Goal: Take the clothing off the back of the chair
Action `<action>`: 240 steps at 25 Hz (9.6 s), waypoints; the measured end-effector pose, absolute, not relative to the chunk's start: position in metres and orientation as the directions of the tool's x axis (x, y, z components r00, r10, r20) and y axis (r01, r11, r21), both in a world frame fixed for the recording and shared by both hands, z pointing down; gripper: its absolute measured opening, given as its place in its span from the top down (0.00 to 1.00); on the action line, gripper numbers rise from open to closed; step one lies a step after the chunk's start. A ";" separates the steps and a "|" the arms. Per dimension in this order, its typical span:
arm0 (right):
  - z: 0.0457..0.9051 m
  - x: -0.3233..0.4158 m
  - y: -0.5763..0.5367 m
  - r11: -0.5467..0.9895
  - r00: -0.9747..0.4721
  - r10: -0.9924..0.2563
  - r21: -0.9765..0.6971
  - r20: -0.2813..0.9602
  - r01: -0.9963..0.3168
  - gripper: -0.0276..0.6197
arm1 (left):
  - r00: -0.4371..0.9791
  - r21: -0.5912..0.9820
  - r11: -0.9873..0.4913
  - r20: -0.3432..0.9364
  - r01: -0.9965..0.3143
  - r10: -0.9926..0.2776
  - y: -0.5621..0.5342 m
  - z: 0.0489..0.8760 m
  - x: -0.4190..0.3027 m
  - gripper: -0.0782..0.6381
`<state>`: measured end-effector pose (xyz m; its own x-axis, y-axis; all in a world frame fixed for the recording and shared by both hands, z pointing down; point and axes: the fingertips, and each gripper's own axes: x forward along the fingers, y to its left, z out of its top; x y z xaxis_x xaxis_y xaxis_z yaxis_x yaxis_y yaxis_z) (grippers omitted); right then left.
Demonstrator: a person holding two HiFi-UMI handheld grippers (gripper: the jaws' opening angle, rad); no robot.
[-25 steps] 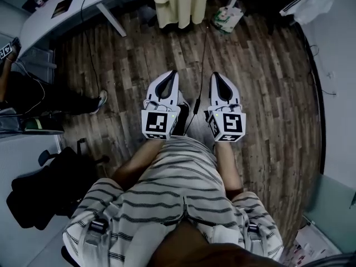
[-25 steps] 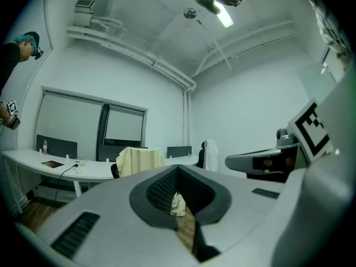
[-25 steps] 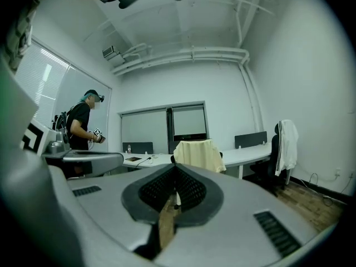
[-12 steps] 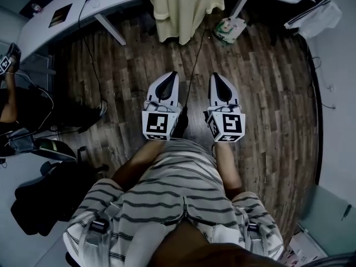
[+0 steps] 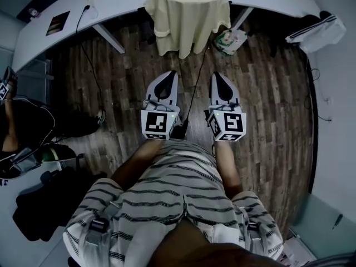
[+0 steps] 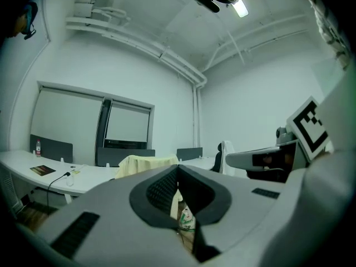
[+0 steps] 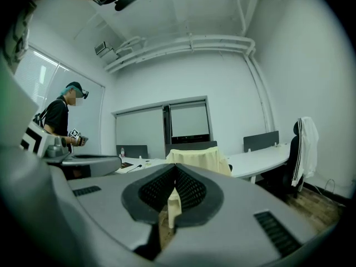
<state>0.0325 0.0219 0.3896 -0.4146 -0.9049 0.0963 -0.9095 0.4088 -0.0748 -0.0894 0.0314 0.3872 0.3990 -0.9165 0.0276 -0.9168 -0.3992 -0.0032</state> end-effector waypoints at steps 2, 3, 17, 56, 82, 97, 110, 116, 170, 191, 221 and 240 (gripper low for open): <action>0.387 0.031 0.004 0.413 -0.420 -0.902 -0.085 0.096 -0.907 0.93 | 0.394 0.004 -0.394 0.027 -0.919 -0.919 0.015 0.386 -0.092 0.86; 0.386 0.030 -0.005 0.416 -0.423 -0.901 -0.083 0.097 -0.906 0.93 | 0.390 0.007 -0.390 0.027 -0.921 -0.920 0.006 0.386 -0.094 0.86; 0.389 0.017 -0.085 0.436 -0.442 -0.889 -0.073 0.123 -0.897 0.93 | 0.374 0.031 -0.373 0.032 -0.927 -0.927 -0.075 0.384 -0.104 0.86; 0.396 0.073 -0.245 0.637 -0.647 -0.747 -0.115 0.152 -0.763 0.93 | 0.015 0.021 -0.012 0.167 -1.000 -0.986 -0.193 0.402 -0.074 0.86; 0.432 0.057 -0.299 0.566 -0.591 -0.774 -0.169 0.227 -0.807 0.70 | 0.040 0.072 -0.024 0.229 -0.997 -0.972 -0.251 0.433 -0.116 0.70; 0.453 0.062 -0.338 0.514 -0.535 -0.794 -0.149 0.289 -0.845 0.63 | 0.050 0.058 -0.036 0.257 -0.998 -0.965 -0.288 0.447 -0.137 0.64; 0.468 0.062 -0.357 0.494 -0.509 -0.797 -0.135 0.326 -0.859 0.63 | 0.064 0.023 -0.060 0.280 -0.998 -0.958 -0.312 0.460 -0.143 0.63; 0.467 0.060 -0.362 0.494 -0.509 -0.798 -0.131 0.322 -0.859 0.63 | 0.059 0.013 -0.058 0.281 -0.998 -0.958 -0.319 0.463 -0.143 0.63; 0.439 0.056 -0.353 0.526 -0.530 -0.806 -0.091 0.263 -0.845 0.92 | 0.081 0.001 -0.083 0.229 -0.997 -0.970 -0.315 0.434 -0.132 0.86; 0.400 0.057 -0.351 0.534 -0.540 -0.817 -0.085 0.203 -0.841 0.92 | 0.073 0.011 -0.072 0.157 -0.997 -0.985 -0.311 0.391 -0.129 0.86; 0.338 0.062 -0.348 0.519 -0.526 -0.847 -0.087 0.083 -0.850 0.92 | 0.073 0.018 -0.072 0.043 -0.997 -0.996 -0.302 0.334 -0.122 0.86; 0.291 0.061 -0.328 0.533 -0.533 -0.846 -0.056 -0.016 -0.845 0.92 | 0.088 0.028 -0.090 -0.042 -0.996 -0.995 -0.278 0.294 -0.122 0.85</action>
